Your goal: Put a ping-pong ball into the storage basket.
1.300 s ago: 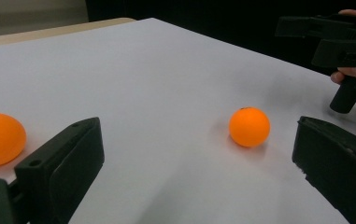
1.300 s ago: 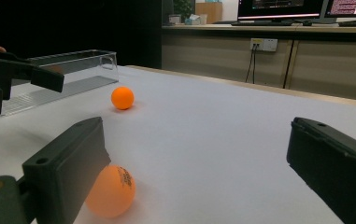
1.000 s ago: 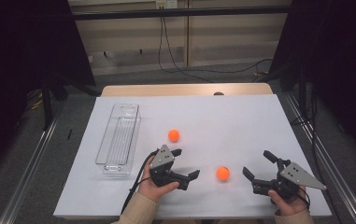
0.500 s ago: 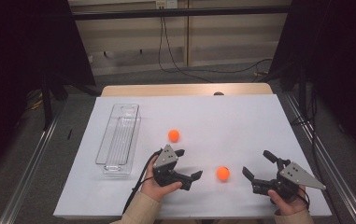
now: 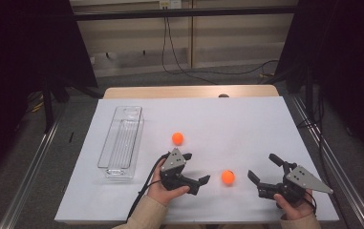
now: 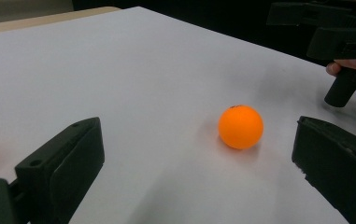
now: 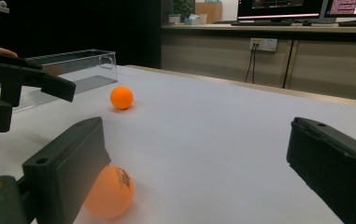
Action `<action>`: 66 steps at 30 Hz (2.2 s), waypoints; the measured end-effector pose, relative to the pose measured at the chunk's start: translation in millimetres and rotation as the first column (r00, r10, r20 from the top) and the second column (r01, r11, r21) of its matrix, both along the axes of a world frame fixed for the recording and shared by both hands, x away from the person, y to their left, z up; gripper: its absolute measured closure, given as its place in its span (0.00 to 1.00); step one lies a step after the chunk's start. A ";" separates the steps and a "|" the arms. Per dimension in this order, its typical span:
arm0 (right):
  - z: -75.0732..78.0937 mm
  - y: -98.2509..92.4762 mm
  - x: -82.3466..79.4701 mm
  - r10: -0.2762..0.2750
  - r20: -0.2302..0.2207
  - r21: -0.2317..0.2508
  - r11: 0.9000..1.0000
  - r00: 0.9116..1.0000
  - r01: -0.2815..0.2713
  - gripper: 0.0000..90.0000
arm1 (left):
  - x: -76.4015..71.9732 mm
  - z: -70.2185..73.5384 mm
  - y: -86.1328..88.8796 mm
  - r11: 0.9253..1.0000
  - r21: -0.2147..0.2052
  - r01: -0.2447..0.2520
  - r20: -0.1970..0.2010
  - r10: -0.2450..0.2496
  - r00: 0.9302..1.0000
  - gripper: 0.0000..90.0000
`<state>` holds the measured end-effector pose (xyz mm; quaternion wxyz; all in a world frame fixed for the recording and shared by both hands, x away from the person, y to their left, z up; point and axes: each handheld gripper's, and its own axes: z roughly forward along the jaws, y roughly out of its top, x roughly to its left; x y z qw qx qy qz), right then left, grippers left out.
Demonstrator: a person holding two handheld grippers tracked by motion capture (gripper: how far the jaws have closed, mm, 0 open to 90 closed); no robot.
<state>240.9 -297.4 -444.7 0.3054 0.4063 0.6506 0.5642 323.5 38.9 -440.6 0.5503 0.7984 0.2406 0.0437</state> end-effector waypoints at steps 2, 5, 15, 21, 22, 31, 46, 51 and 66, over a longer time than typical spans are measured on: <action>0.1 0.1 0.0 0.000 0.000 0.001 1.000 1.000 0.000 0.05 | 0.0 0.1 -1.5 1.000 -0.001 -0.002 -0.004 0.002 1.000 0.03; 0.0 0.2 0.1 0.000 0.000 0.000 1.000 1.000 0.000 0.05 | 0.1 0.4 -3.5 1.000 -0.001 0.002 -0.003 -0.002 1.000 0.03; -0.1 0.2 0.4 0.004 -0.001 0.000 1.000 1.000 -0.004 0.05 | 0.1 -0.5 -8.4 1.000 0.011 0.011 -0.004 -0.010 1.000 0.03; -0.1 0.4 0.4 0.004 -0.001 0.000 1.000 1.000 -0.004 0.05 | 0.3 -1.1 -10.6 1.000 0.013 0.014 0.001 -0.014 1.000 0.03; -0.2 0.3 0.5 0.004 0.000 -0.001 1.000 1.000 -0.004 0.05 | 0.2 -1.1 -11.0 1.000 0.013 0.014 -0.003 -0.014 1.000 0.03; 0.0 0.5 0.4 0.004 0.000 -0.001 1.000 1.000 -0.004 0.05 | 0.3 -0.4 -15.7 1.000 0.015 0.019 -0.008 -0.019 1.000 0.03; 0.1 0.7 0.4 0.005 0.001 0.003 1.000 1.000 -0.005 0.04 | 0.7 -2.6 -21.3 0.999 0.035 0.025 -0.022 -0.024 0.999 0.03; 0.2 0.6 0.5 0.005 0.002 0.003 1.000 1.000 -0.005 0.04 | 1.0 -3.5 -24.1 0.999 0.039 0.028 -0.033 -0.027 0.999 0.02; 0.1 0.7 0.7 0.006 0.000 0.003 1.000 1.000 -0.006 0.04 | -0.5 -6.2 -37.7 0.994 0.085 0.071 -0.064 -0.065 0.996 0.04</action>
